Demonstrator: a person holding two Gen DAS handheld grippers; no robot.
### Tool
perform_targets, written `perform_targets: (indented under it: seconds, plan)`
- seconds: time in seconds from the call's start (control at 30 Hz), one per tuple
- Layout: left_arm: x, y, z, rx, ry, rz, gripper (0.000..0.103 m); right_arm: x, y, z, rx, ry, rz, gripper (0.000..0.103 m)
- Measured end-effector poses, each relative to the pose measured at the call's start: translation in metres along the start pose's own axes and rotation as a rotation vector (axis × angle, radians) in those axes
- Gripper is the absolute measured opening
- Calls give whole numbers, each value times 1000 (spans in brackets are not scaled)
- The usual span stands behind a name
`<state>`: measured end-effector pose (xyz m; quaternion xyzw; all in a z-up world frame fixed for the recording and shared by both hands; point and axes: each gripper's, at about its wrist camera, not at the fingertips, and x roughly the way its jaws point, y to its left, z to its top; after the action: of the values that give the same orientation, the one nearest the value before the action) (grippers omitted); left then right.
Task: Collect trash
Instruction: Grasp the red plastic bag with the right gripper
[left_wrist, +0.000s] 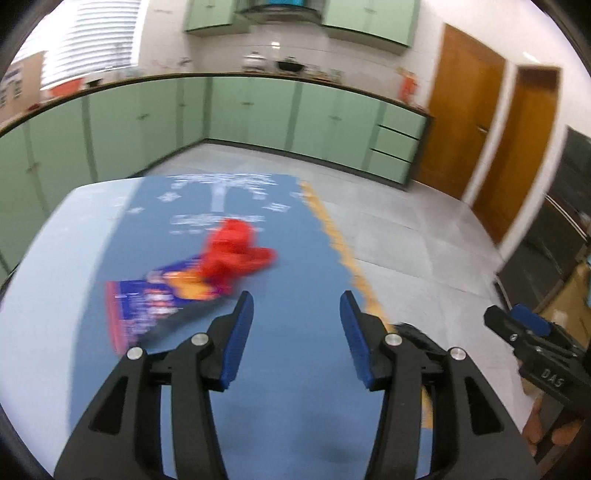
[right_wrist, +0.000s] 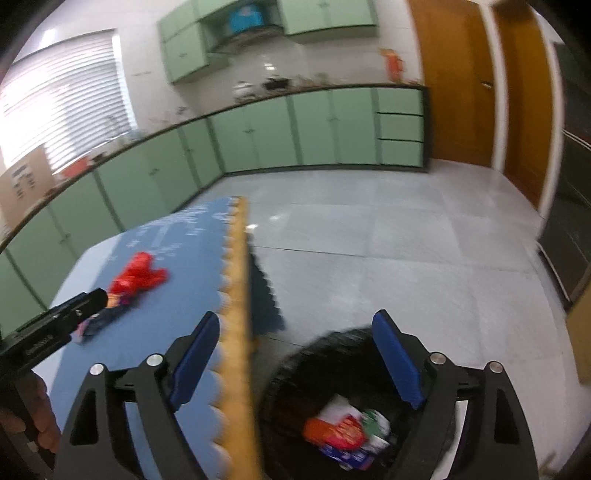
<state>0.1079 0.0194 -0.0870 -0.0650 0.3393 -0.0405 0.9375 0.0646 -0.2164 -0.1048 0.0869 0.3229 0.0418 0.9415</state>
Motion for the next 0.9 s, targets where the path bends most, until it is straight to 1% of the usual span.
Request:
perform_targets:
  seconds: [0.13,0.23,0.37,0.47,0.63,0.9]
  plan:
    - [-8,45,2,-63,-10,99,48,17,45,8,-56,-10,75,83]
    - [-11,73,2,-102,-12,140,48,32,80,12,-102,-9,125,83]
    - [-12,101,6,-134,-16,181,48,52,121,15,-164,-19,161,83]
    - [-9,116,8,-147,-17,196,48,66,150,18,-198,-34,180,83]
    - [1,136,11,-157,-8,210,48,88,178,22,-223,-36,183,83]
    - [14,153,9,-172,9,212,48,117,199,22,-239,-1,169,83]
